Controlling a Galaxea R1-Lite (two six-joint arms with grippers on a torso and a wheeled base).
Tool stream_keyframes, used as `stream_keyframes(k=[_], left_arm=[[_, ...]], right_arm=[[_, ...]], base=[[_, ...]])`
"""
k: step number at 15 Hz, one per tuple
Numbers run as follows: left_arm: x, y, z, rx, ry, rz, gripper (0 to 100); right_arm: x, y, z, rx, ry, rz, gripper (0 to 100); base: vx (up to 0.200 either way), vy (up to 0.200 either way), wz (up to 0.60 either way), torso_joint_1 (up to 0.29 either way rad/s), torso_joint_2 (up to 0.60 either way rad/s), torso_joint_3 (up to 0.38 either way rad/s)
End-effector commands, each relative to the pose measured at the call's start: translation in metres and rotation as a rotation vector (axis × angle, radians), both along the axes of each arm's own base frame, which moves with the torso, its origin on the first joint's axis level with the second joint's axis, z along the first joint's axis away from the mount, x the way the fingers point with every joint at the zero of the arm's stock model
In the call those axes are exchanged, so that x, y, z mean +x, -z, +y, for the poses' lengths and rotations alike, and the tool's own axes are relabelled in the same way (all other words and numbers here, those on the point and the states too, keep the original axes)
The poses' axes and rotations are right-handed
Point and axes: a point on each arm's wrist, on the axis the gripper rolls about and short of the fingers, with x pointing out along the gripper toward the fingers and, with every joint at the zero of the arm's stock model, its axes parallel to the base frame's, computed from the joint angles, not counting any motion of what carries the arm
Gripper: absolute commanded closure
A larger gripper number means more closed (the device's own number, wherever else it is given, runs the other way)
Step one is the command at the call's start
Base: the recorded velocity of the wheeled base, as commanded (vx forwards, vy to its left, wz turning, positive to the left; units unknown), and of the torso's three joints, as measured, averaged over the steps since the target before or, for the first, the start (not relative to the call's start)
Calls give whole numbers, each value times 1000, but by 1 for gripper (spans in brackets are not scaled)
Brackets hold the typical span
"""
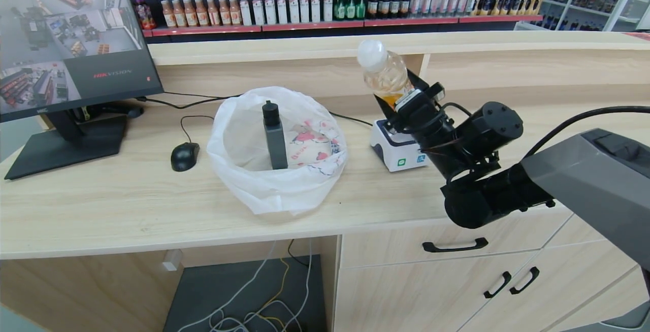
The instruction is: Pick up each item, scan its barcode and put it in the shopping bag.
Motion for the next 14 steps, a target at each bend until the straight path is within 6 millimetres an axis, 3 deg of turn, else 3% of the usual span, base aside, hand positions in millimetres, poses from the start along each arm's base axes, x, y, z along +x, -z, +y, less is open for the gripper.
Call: stream_keyframes(k=[1, 3, 7, 14], left_arm=[[0, 0, 0, -1, -1, 0, 0], [0, 0, 0, -1, -1, 0, 0], [0, 0, 0, -1, -1, 0, 0], [0, 0, 0, -1, -1, 0, 0]], right_arm=[[-13, -20, 1, 55, -8, -19, 100], [-22, -26, -4, 97, 23, 7, 100], [-46, -45, 7, 173, -11, 62, 100], [-76, -86, -11, 352, -50, 145, 100]], base=[[0, 0, 0, 0, 0, 0], [0, 0, 0, 0, 0, 0], [0, 0, 0, 0, 0, 0], [0, 0, 0, 0, 0, 0]])
